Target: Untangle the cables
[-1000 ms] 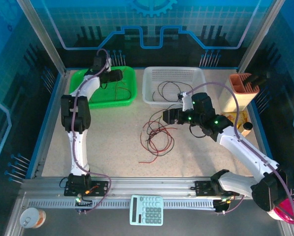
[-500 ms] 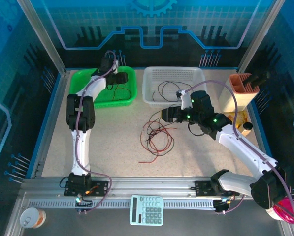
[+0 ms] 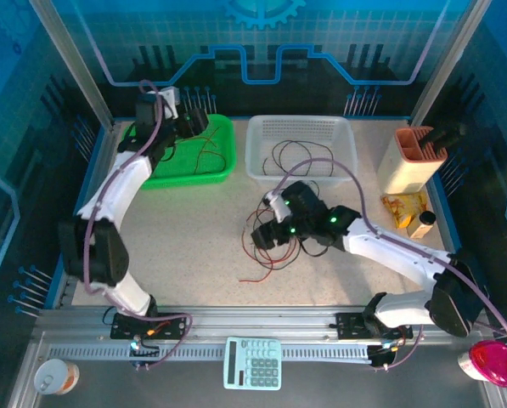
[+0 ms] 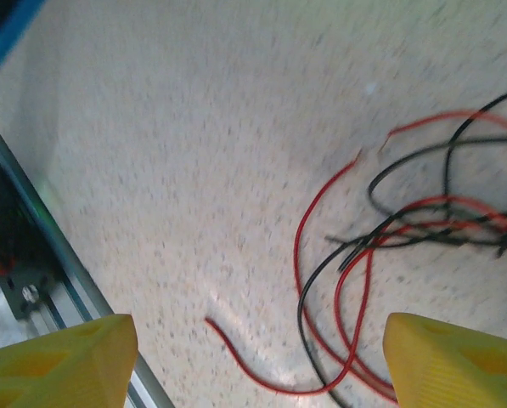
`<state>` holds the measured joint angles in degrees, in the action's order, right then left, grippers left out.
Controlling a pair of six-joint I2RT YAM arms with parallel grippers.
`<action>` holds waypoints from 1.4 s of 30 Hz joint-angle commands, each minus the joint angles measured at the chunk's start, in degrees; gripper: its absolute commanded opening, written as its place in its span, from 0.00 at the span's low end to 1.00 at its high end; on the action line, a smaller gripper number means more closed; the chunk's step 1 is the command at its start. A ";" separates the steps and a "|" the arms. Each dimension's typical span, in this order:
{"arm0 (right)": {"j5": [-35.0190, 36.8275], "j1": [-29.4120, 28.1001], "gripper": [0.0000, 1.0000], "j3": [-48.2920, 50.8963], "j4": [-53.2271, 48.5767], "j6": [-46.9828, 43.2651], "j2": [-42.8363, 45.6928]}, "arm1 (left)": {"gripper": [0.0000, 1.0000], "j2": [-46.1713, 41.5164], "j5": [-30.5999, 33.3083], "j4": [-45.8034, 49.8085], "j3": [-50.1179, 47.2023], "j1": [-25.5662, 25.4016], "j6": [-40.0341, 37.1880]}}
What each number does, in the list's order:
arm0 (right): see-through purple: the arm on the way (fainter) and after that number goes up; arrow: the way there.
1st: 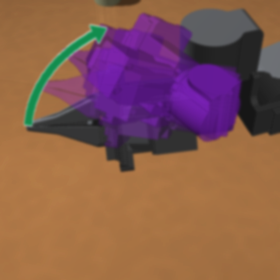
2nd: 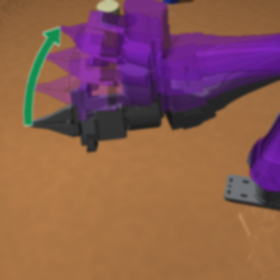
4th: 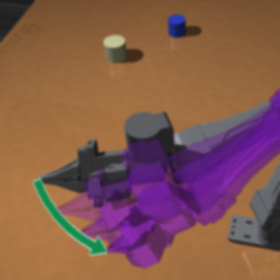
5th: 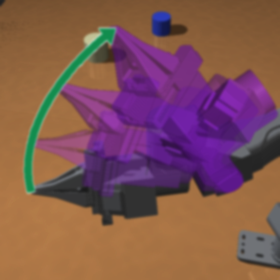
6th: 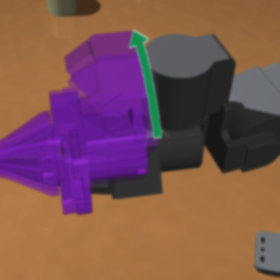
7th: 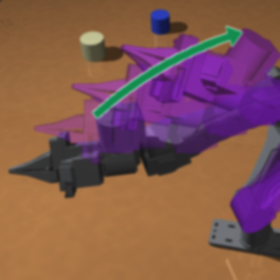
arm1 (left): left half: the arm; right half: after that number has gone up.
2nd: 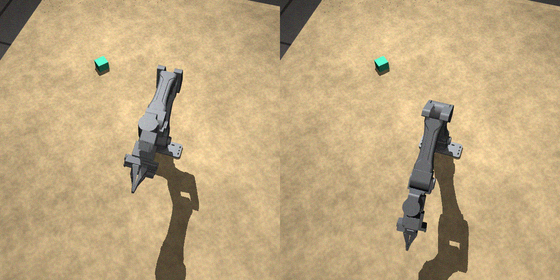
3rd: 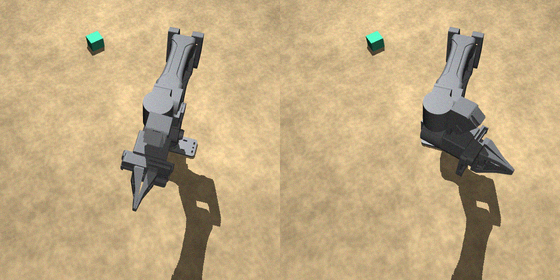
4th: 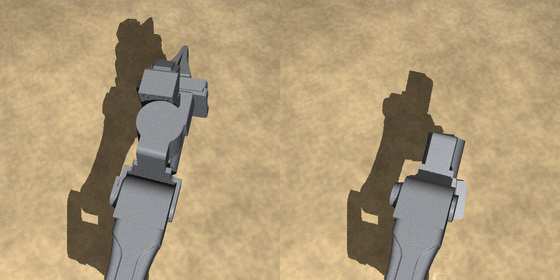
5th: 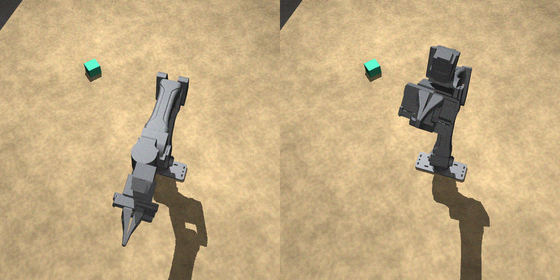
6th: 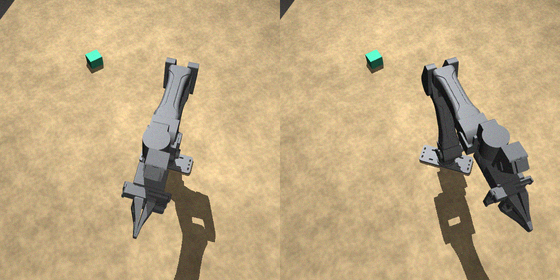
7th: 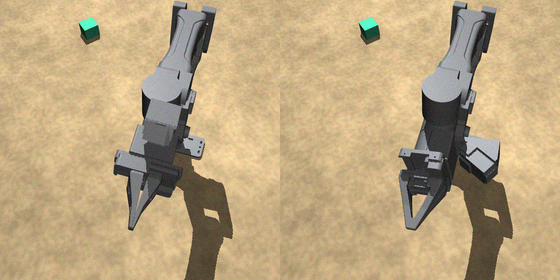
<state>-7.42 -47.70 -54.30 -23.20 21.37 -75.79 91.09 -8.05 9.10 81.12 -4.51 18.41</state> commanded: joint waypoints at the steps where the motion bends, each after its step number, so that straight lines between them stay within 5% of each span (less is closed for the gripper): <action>1: 6.04 -3.85 0.76 0.45 -7.28 -0.17 -2.99 | 0.80 -6.00 -2.36 -0.29 -6.32 0.12 4.34; 10: 12.60 -12.27 0.73 6.84 -3.64 21.47 -5.39 | 0.85 -20.99 -4.44 -1.86 -19.31 0.12 9.97; 24: 16.61 -15.05 0.58 8.40 -0.63 45.84 -9.03 | 0.86 -26.34 -5.14 -1.01 -23.27 0.12 8.74; 42: 19.57 -16.17 0.44 4.68 -2.58 53.43 -15.54 | 0.87 -27.08 -6.87 -4.77 -24.35 0.12 10.42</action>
<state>10.55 -63.07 -47.79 -24.86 73.14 -89.76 65.41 -13.26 6.74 57.69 -4.51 27.46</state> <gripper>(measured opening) 0.445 0.869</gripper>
